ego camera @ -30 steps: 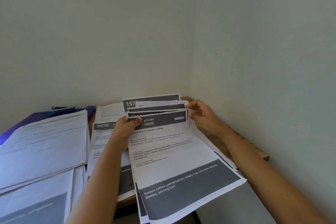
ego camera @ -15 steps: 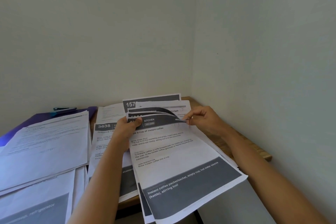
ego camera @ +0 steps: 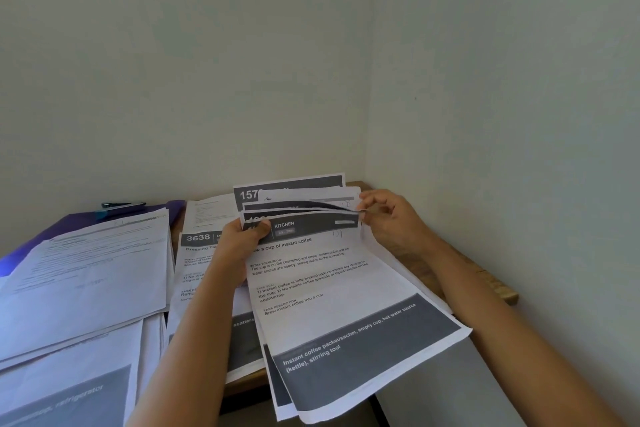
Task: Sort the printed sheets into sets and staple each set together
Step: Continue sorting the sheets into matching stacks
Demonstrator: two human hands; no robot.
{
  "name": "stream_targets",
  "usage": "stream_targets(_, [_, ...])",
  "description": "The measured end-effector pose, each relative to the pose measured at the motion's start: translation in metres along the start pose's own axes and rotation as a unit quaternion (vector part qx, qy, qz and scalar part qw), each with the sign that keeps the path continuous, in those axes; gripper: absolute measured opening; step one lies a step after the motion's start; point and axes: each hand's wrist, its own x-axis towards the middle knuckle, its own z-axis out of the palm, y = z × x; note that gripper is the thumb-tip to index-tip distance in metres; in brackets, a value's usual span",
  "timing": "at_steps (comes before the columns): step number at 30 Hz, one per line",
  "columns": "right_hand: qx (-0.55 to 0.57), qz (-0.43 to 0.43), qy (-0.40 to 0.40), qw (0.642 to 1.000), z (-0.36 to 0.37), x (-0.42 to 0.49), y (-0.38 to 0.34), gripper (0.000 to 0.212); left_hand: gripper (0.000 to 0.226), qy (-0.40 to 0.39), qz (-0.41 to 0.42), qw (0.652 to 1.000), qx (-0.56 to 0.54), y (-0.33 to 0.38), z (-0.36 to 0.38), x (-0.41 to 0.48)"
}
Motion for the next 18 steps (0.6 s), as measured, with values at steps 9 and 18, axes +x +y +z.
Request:
stream_targets(9, [0.091, 0.119, 0.024, 0.988, -0.005, 0.019, -0.007, 0.025, 0.009, -0.019, 0.010, 1.000, 0.000, 0.000, -0.001, 0.001])
stream_targets(18, [0.004, 0.150, -0.008, 0.989, -0.011, 0.071, -0.027, 0.017, 0.010, -0.030, 0.019, 0.999, 0.001, 0.000, 0.000, 0.001])
